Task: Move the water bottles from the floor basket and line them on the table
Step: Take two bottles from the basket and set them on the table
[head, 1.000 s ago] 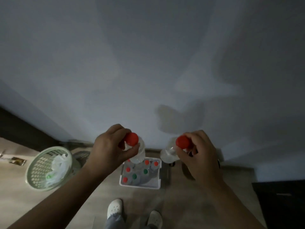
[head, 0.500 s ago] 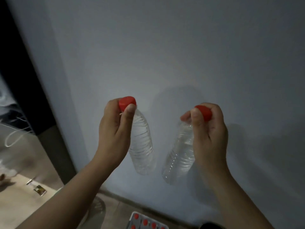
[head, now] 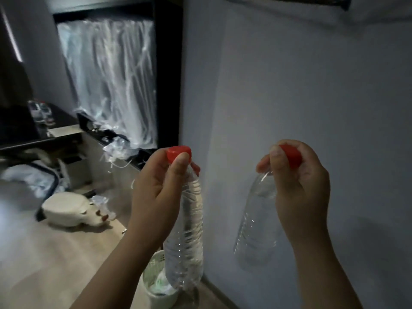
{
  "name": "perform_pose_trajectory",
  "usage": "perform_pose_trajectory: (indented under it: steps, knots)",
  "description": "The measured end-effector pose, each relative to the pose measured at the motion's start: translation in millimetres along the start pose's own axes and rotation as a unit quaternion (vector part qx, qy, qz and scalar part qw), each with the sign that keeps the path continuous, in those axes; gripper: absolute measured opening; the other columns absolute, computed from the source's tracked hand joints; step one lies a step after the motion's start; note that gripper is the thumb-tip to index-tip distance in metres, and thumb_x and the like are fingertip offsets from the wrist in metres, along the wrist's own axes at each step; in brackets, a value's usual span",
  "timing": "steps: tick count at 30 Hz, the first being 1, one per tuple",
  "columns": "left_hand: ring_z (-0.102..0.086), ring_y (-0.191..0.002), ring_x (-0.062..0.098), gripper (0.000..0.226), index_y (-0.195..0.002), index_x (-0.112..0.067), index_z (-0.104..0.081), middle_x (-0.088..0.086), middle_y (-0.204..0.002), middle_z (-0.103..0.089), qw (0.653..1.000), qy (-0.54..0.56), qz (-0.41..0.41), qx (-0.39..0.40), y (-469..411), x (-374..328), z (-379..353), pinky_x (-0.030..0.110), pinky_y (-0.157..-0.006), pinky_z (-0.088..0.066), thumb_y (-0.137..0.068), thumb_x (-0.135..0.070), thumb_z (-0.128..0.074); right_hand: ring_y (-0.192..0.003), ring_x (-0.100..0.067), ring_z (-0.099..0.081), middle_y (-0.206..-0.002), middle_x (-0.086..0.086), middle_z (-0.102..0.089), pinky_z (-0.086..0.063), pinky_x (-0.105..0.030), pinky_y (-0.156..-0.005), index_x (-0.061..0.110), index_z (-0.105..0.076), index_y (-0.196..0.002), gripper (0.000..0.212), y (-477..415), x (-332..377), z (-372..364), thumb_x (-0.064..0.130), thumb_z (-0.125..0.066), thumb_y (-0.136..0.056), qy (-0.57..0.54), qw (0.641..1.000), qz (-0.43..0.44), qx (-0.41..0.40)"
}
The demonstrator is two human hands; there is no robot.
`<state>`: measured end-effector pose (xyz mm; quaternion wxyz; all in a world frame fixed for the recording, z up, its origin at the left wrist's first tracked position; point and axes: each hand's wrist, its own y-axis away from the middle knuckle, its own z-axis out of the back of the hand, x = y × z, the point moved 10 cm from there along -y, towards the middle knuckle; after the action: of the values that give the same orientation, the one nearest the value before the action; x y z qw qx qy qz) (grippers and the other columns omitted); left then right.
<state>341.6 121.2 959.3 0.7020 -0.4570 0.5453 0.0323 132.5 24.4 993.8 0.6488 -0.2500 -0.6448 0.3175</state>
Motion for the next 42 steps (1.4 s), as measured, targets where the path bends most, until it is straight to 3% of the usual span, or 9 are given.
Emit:
perform_pose_trajectory:
  steps: [6, 10, 14, 22, 31, 37, 42]
  knots:
    - [-0.069, -0.079, 0.014, 0.026, -0.096, -0.029, -0.063, 0.0, -0.084, -0.071, 0.994, -0.088, -0.003, -0.062, -17.3, 16.2, 140.2, 0.048, -0.074, -0.056, -0.087, -0.049, -0.048, -0.067, -0.004, -0.065, -0.073, 0.006, -0.069, -0.046, -0.008, -0.067, 0.028, -0.056, -0.085, 0.014, 28.8, 10.4, -142.4, 0.041, -0.051, -0.087, -0.064, 0.996, -0.019, 0.054]
    - [-0.068, -0.08, 0.01, 0.017, -0.092, -0.037, -0.061, -0.006, -0.085, -0.071, 0.988, -0.132, 0.004, -0.086, -31.1, 34.2, 207.9, 0.038, -0.074, -0.056, -0.088, -0.046, -0.047, -0.068, -0.002, -0.064, -0.072, 0.008, -0.068, -0.045, -0.007, -0.068, 0.025, -0.057, -0.086, 0.015, 41.6, 8.3, -227.1, 0.039, -0.052, -0.088, -0.093, 0.991, -0.04, 0.09]
    - [-0.068, -0.079, 0.007, 0.026, -0.092, -0.029, -0.063, -0.01, -0.084, -0.071, 0.979, -0.16, 0.026, -0.123, -46.9, 62.8, 263.5, 0.027, -0.072, -0.055, -0.087, -0.048, -0.045, -0.068, -0.004, -0.065, -0.072, 0.005, -0.069, -0.045, -0.007, -0.069, 0.027, -0.059, -0.087, 0.017, 43.8, 7.3, -306.4, 0.042, -0.053, -0.086, -0.135, 0.98, -0.052, 0.137]
    - [-0.069, -0.082, 0.01, 0.034, -0.098, -0.024, -0.063, -0.005, -0.085, -0.072, 0.961, -0.196, 0.036, -0.192, -111.5, 122.5, 359.7, 0.04, -0.078, -0.056, -0.086, -0.05, -0.047, -0.066, -0.009, -0.065, -0.068, 0.003, -0.068, -0.054, -0.028, -0.074, 0.025, -0.06, -0.086, 0.016, 28.7, -28.7, -476.0, 0.041, -0.056, -0.084, -0.218, 0.948, -0.076, 0.22]
    - [-0.067, -0.083, 0.012, 0.023, -0.092, -0.029, -0.061, -0.006, -0.085, -0.07, 0.927, -0.262, 0.044, -0.265, -208.1, 179.4, 473.5, 0.043, -0.079, -0.055, -0.089, -0.047, -0.047, -0.071, -0.013, -0.066, -0.074, -0.003, -0.067, -0.052, -0.019, -0.071, 0.023, -0.06, -0.088, 0.018, -12.4, -33.3, -672.7, 0.04, -0.054, -0.086, -0.258, 0.913, -0.045, 0.313]
    - [-0.067, -0.084, 0.009, 0.027, -0.089, -0.03, -0.062, -0.009, -0.085, -0.071, 0.914, -0.268, 0.05, -0.301, -253.7, 228.5, 568.2, 0.046, -0.082, -0.054, -0.086, -0.052, -0.046, -0.07, -0.01, -0.066, -0.072, -0.002, -0.067, -0.05, -0.016, -0.067, 0.022, -0.061, -0.088, 0.019, -9.4, -43.9, -801.3, 0.04, -0.056, -0.087, -0.268, 0.9, -0.056, 0.339]
    - [-0.067, -0.087, 0.012, 0.024, -0.09, -0.033, -0.061, -0.008, -0.085, -0.071, 0.92, -0.261, 0.052, -0.289, -300.5, 269.2, 661.9, 0.049, -0.085, -0.053, -0.085, -0.052, -0.047, -0.071, -0.013, -0.066, -0.072, -0.002, -0.067, -0.054, -0.023, -0.07, 0.024, -0.061, -0.087, 0.018, -3.6, -39.2, -909.1, 0.041, -0.056, -0.087, -0.254, 0.906, -0.06, 0.334]
